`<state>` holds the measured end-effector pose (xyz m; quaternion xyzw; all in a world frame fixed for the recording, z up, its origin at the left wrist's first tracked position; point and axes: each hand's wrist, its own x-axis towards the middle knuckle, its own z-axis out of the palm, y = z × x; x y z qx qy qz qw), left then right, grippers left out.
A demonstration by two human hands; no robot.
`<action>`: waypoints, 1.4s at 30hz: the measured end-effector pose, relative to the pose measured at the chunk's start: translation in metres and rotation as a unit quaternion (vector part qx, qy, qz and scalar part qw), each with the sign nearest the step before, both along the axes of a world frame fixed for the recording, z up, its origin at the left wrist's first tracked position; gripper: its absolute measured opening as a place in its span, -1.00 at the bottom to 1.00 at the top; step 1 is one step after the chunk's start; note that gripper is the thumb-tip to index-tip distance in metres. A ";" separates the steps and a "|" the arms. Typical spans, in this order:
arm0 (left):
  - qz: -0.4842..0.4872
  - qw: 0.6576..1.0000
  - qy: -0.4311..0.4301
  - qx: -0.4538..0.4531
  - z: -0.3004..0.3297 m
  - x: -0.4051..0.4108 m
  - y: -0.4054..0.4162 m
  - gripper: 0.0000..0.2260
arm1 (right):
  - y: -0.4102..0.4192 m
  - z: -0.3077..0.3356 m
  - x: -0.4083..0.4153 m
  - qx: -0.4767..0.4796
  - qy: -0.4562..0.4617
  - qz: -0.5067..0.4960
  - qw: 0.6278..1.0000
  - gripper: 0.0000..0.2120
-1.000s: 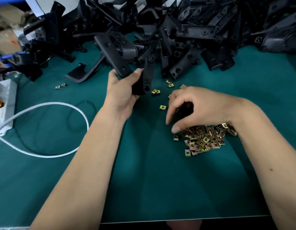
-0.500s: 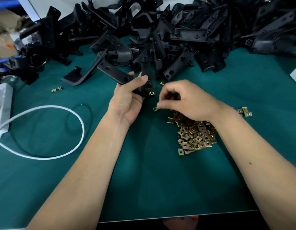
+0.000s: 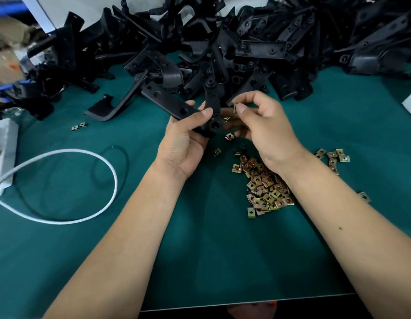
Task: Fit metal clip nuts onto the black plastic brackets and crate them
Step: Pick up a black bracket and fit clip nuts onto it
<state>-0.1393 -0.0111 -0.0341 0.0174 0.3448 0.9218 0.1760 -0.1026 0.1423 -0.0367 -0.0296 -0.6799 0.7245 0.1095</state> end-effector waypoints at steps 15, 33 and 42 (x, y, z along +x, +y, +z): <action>-0.016 1.000 0.012 0.012 -0.007 -0.004 -0.001 -0.66 | 0.000 0.005 0.003 -0.162 -0.065 -0.022 0.984 -0.84; -0.022 1.000 0.013 -0.009 -0.006 -0.004 -0.002 -0.63 | -0.006 0.007 0.007 -0.126 -0.073 -0.037 0.989 -0.93; -0.022 1.000 0.010 -0.015 -0.007 -0.005 -0.003 -0.64 | -0.007 0.006 0.007 -0.114 -0.055 -0.030 0.992 -0.90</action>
